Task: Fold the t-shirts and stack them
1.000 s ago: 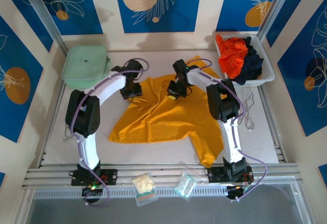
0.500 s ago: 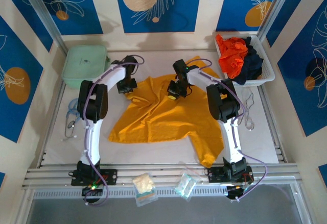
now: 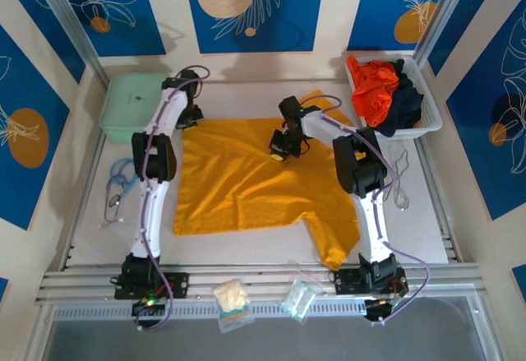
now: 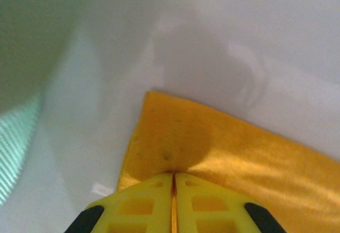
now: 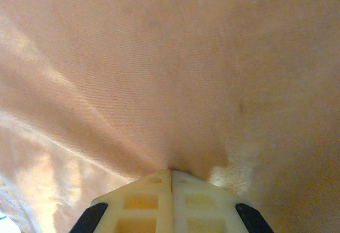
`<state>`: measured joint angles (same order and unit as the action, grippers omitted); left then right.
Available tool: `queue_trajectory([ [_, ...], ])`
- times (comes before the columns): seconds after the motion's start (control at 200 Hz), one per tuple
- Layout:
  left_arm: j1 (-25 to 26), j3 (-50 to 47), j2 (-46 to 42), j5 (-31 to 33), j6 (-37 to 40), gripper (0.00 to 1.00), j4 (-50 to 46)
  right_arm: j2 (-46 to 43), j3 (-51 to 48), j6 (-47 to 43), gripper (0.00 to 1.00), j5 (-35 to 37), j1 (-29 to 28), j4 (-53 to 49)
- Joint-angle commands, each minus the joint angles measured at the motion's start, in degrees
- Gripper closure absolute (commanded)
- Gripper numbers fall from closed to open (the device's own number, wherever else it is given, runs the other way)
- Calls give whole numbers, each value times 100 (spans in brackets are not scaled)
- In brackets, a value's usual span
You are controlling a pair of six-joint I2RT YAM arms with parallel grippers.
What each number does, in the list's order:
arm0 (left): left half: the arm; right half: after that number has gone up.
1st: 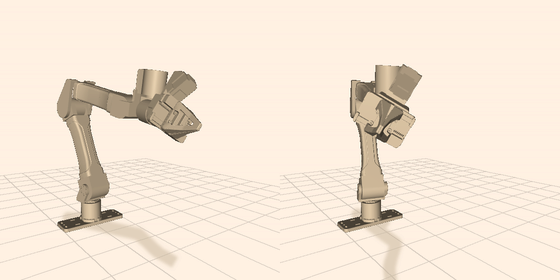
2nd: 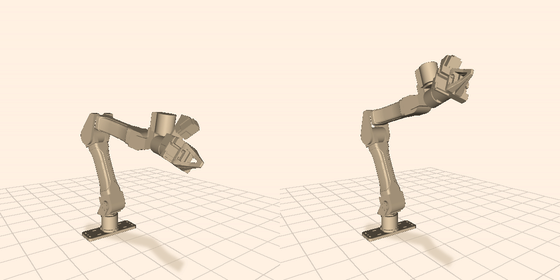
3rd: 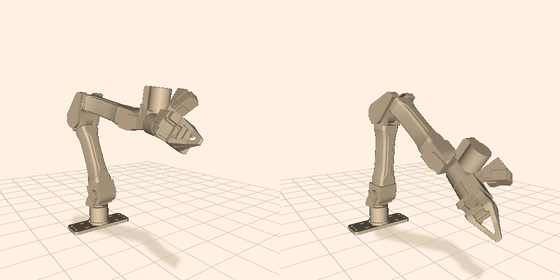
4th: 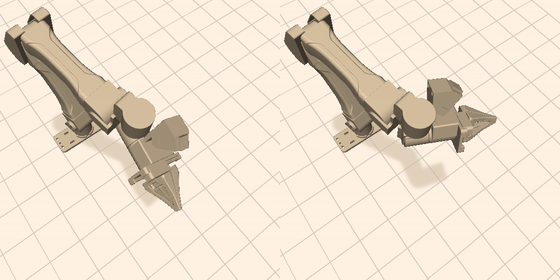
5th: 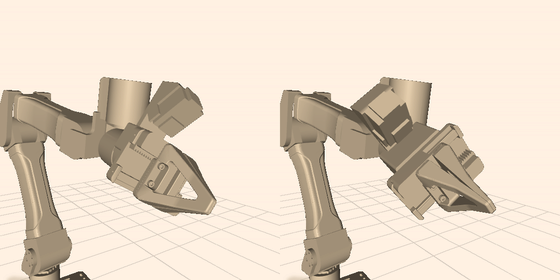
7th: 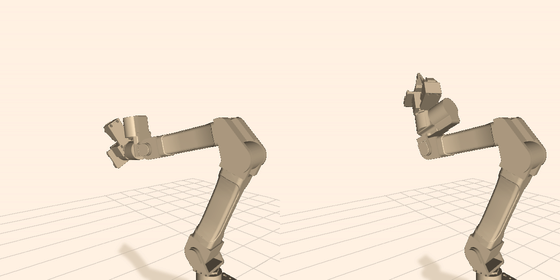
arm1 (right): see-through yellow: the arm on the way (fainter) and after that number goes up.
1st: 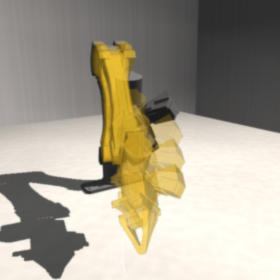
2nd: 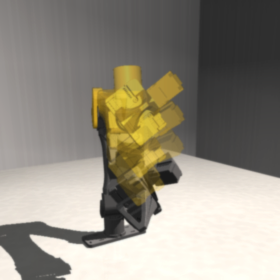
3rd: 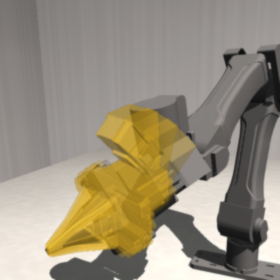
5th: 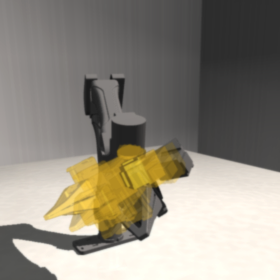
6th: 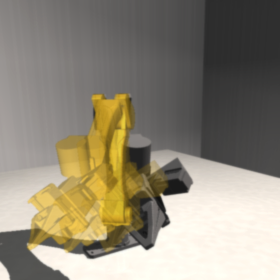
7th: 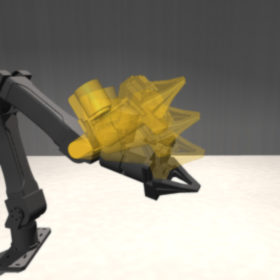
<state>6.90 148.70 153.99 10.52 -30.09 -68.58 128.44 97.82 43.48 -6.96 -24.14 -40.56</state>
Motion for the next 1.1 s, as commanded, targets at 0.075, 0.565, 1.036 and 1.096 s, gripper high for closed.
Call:
queue_trajectory([
  [0.075, -421, -17, 307, -456, 117, 86, 138, -169, -275, 5, 100, -69, -214, -173],
  [0.565, 1, -914, -1562, -2232, 363, 29, 1969, -864, 296, -257, 100, 450, -153, -615],
  [1.036, 1066, -6541, -4805, -2002, -126, 28, 2872, -3336, -2819, -528, 100, 922, 523, -673],
  [1.096, 1225, -7185, -5005, -1936, -279, 30, 3070, -3674, -3340, -462, 100, 949, 530, -671],
])
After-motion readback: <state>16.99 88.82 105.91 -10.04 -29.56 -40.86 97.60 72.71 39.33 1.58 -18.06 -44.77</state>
